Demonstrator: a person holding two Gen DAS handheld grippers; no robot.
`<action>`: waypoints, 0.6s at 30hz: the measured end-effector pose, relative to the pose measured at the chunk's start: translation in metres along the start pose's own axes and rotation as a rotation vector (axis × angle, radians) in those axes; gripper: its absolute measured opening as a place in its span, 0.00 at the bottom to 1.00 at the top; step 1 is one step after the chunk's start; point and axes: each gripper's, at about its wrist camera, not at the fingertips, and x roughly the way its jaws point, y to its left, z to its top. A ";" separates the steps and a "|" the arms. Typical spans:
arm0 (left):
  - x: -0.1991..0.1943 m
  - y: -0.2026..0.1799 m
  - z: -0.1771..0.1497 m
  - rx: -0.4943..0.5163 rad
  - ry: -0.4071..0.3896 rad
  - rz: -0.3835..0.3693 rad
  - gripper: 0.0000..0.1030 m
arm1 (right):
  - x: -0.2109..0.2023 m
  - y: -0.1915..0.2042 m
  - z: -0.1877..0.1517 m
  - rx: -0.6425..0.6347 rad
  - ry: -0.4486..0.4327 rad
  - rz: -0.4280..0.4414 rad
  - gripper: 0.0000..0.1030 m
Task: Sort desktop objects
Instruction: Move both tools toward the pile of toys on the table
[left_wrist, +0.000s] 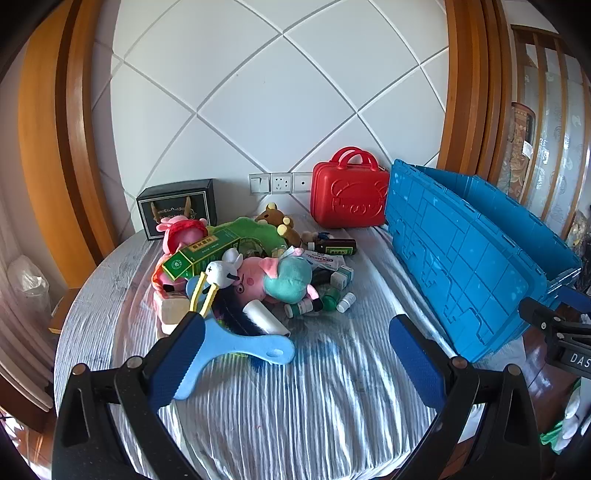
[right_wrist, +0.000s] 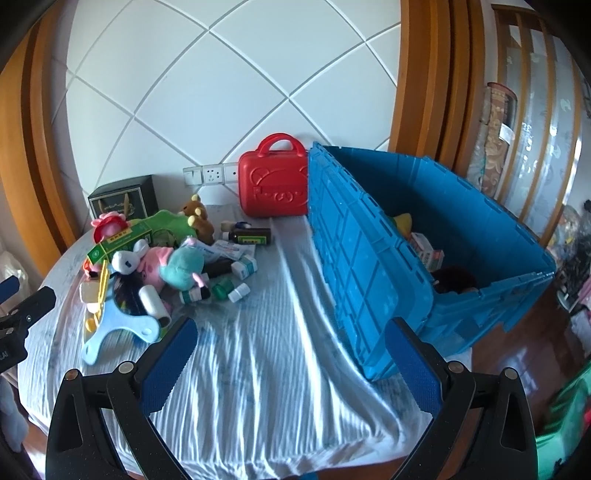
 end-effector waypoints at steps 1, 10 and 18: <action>0.001 0.000 0.000 0.000 0.001 0.001 0.99 | 0.000 0.001 0.000 -0.001 0.000 -0.001 1.00; 0.007 0.009 -0.005 -0.017 0.018 0.002 0.99 | 0.005 0.006 -0.004 -0.003 0.018 -0.001 1.00; 0.038 0.041 -0.024 -0.112 0.106 0.043 0.99 | 0.037 0.025 -0.002 -0.063 0.078 0.056 1.00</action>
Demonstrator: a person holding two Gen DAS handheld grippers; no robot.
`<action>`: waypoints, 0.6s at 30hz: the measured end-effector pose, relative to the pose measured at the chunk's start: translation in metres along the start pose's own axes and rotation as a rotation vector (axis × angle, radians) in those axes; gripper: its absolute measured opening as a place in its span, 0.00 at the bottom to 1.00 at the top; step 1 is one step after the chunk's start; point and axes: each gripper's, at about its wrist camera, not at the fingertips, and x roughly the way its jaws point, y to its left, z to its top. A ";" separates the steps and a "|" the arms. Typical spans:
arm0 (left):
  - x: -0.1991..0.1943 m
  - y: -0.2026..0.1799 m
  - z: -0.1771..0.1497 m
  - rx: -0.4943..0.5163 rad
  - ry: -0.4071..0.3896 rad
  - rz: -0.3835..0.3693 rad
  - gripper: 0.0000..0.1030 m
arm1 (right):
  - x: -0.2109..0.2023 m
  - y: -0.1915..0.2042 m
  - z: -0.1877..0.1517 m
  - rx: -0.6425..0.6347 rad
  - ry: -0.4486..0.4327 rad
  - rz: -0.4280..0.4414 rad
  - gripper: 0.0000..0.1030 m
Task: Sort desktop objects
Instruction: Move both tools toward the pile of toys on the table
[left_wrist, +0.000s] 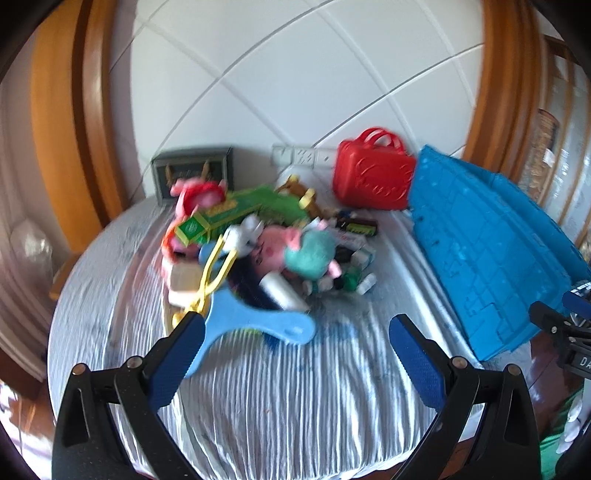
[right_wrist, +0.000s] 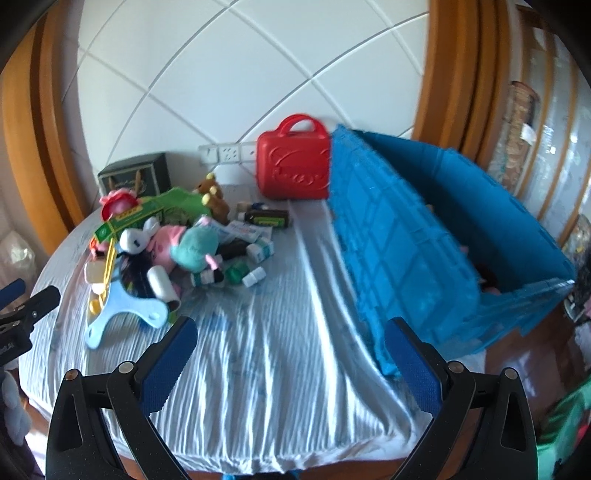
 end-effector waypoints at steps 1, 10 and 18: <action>0.008 0.005 -0.003 -0.017 0.022 0.007 0.99 | 0.006 0.002 0.000 -0.008 0.012 0.011 1.00; 0.088 0.051 -0.038 -0.177 0.264 0.136 0.99 | 0.115 0.028 0.000 -0.073 0.193 0.182 1.00; 0.155 0.068 -0.040 -0.267 0.391 0.208 0.99 | 0.219 0.034 0.001 -0.145 0.341 0.262 1.00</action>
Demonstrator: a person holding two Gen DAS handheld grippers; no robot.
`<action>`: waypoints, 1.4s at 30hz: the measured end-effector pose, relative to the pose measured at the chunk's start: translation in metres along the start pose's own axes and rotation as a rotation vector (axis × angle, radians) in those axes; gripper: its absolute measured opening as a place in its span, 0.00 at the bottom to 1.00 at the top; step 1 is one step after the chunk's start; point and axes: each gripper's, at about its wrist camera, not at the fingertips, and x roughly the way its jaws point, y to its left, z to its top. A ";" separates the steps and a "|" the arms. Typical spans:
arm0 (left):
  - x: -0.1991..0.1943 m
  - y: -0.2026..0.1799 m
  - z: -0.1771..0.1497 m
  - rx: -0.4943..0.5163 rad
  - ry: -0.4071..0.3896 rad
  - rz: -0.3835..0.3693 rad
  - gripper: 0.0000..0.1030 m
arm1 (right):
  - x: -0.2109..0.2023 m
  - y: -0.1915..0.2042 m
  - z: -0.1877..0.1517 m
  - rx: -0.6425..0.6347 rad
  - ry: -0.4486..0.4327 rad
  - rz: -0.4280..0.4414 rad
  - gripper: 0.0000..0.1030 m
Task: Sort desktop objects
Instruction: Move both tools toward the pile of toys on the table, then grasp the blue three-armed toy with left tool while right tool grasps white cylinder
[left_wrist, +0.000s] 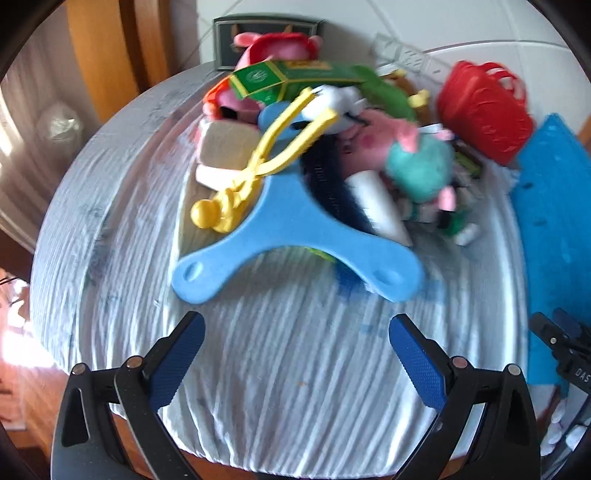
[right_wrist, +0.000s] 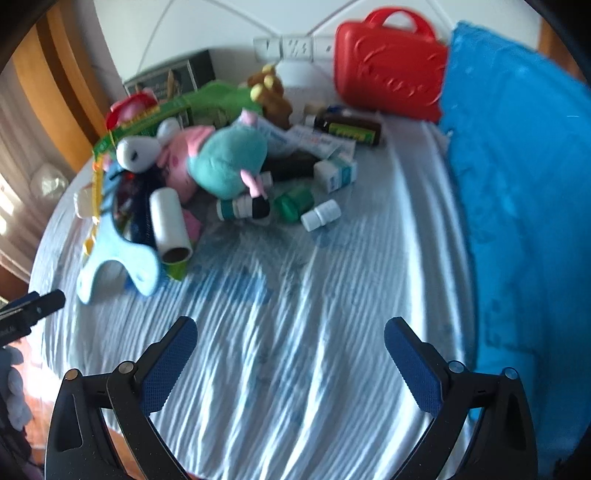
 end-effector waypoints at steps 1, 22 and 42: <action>0.009 0.001 0.003 0.002 0.009 0.035 0.99 | 0.011 -0.001 0.004 -0.010 0.016 0.008 1.00; 0.113 0.033 0.056 0.240 0.085 0.065 0.97 | 0.109 0.093 0.077 -0.132 0.105 0.101 0.92; 0.153 0.039 0.031 0.218 0.146 0.017 1.00 | 0.159 0.145 0.095 -0.152 0.158 0.065 0.83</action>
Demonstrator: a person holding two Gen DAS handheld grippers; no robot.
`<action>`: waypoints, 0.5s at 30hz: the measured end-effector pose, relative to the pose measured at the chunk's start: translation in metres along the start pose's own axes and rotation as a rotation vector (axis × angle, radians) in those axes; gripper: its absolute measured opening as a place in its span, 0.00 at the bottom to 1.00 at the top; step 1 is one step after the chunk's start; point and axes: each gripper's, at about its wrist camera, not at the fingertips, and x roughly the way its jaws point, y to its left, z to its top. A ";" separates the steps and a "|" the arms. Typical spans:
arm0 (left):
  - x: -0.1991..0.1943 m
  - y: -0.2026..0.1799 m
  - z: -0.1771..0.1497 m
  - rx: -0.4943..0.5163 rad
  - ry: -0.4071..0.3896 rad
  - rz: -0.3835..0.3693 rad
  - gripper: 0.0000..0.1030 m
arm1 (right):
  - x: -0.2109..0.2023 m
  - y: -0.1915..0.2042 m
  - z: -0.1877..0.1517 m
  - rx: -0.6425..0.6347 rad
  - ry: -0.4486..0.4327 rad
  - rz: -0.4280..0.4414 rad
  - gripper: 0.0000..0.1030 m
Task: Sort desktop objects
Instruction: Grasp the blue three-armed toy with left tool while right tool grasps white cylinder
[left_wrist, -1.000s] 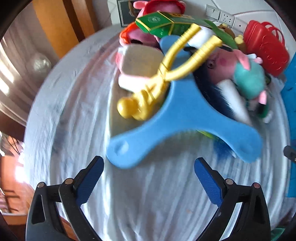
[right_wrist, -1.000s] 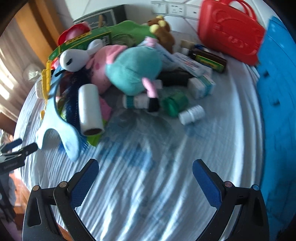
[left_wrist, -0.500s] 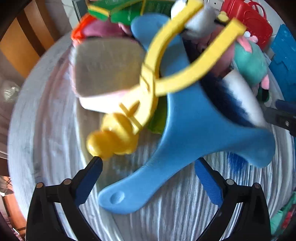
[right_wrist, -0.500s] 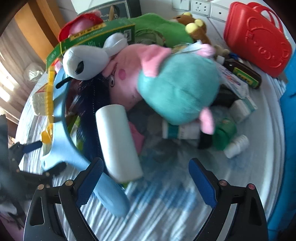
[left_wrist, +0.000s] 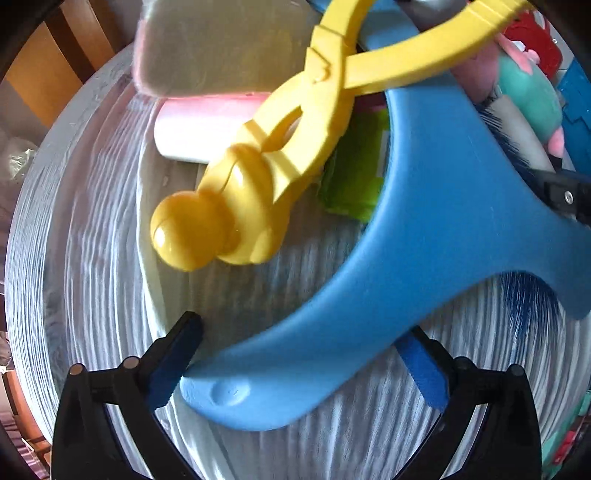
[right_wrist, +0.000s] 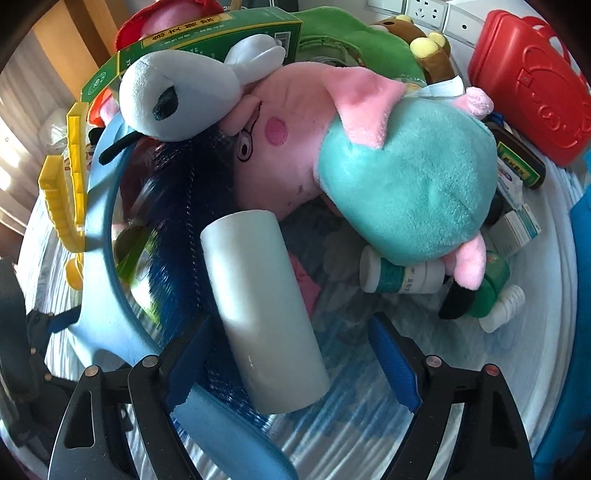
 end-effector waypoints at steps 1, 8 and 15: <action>-0.001 -0.001 -0.002 0.005 -0.015 -0.001 1.00 | 0.000 0.000 0.001 -0.003 -0.001 0.000 0.83; -0.009 -0.010 0.012 -0.002 -0.005 -0.033 0.70 | 0.008 0.003 0.006 -0.007 0.005 0.017 0.56; -0.052 -0.043 0.004 0.077 -0.091 -0.072 0.61 | -0.006 -0.006 -0.005 0.007 0.011 -0.006 0.45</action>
